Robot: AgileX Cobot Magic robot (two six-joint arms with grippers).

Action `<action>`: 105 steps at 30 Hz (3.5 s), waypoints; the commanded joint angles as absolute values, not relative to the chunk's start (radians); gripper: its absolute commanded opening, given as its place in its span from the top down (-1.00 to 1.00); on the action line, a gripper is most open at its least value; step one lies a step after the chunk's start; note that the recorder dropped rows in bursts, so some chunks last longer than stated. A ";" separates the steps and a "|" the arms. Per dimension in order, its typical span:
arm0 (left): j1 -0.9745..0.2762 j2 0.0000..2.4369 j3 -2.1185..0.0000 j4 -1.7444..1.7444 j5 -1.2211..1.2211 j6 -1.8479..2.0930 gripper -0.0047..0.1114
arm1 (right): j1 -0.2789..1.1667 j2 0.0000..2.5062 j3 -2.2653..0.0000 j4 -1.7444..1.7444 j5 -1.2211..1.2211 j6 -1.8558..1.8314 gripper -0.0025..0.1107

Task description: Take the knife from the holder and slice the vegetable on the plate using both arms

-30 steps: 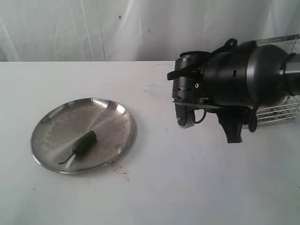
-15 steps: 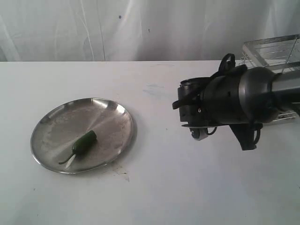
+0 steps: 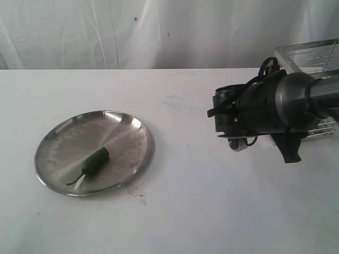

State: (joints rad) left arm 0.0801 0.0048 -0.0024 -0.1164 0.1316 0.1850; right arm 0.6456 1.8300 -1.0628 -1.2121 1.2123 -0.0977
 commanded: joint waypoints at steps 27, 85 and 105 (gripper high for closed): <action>0.073 0.000 0.000 -0.125 0.127 0.184 0.92 | 0.638 1.767 -1.057 -1.339 1.221 0.000 0.79; 0.073 0.000 0.000 -0.121 0.127 0.184 0.92 | 0.512 1.526 -1.157 -0.529 1.147 0.116 0.96; 0.073 0.000 0.000 -0.121 0.127 0.184 0.92 | 0.497 1.413 -1.226 -0.489 1.051 0.191 0.96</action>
State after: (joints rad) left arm 0.0801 0.0048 -0.0024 -0.1164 0.1316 0.1850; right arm 0.5056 1.4606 -1.2130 -0.4805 1.0930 0.1648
